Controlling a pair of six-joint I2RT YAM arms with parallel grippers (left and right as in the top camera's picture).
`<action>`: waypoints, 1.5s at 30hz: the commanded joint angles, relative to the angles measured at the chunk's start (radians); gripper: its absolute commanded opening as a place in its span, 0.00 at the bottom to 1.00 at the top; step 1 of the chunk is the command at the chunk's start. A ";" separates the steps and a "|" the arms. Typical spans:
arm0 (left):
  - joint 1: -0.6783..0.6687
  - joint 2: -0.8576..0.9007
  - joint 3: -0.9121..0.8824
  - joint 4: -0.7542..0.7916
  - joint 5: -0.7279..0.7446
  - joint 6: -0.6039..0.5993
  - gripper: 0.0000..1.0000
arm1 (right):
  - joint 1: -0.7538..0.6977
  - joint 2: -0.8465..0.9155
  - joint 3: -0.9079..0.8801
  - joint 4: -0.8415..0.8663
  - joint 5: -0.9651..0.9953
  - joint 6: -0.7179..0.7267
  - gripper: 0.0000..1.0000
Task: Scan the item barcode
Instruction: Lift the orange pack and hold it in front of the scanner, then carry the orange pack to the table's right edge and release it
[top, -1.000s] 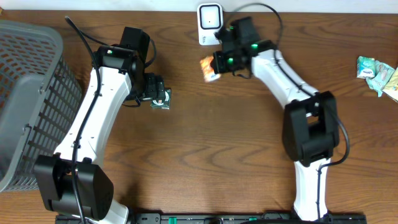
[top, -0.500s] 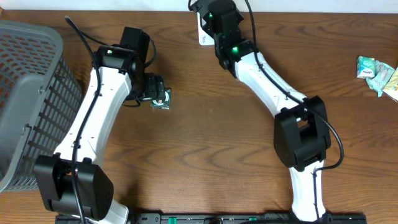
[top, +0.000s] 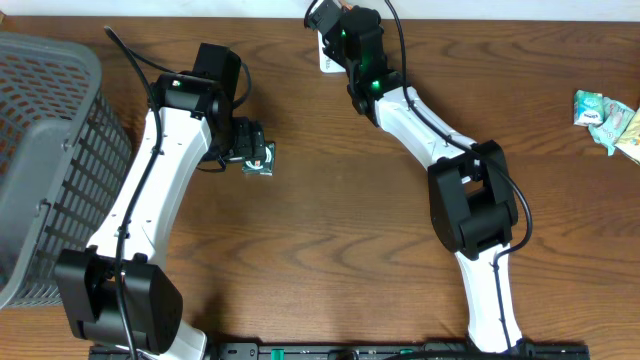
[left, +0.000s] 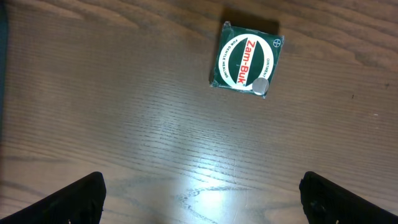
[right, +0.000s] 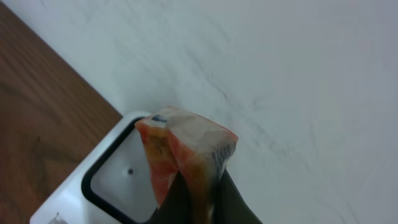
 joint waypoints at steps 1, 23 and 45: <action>0.005 -0.003 0.013 -0.003 -0.010 0.006 0.98 | -0.028 0.007 0.013 0.030 -0.041 0.014 0.04; 0.005 -0.003 0.013 -0.003 -0.010 0.006 0.98 | -0.040 0.007 0.021 -0.083 -0.183 -0.037 0.01; 0.005 -0.003 0.013 -0.003 -0.010 0.006 0.98 | -0.331 -0.073 0.029 -0.449 0.406 0.094 0.01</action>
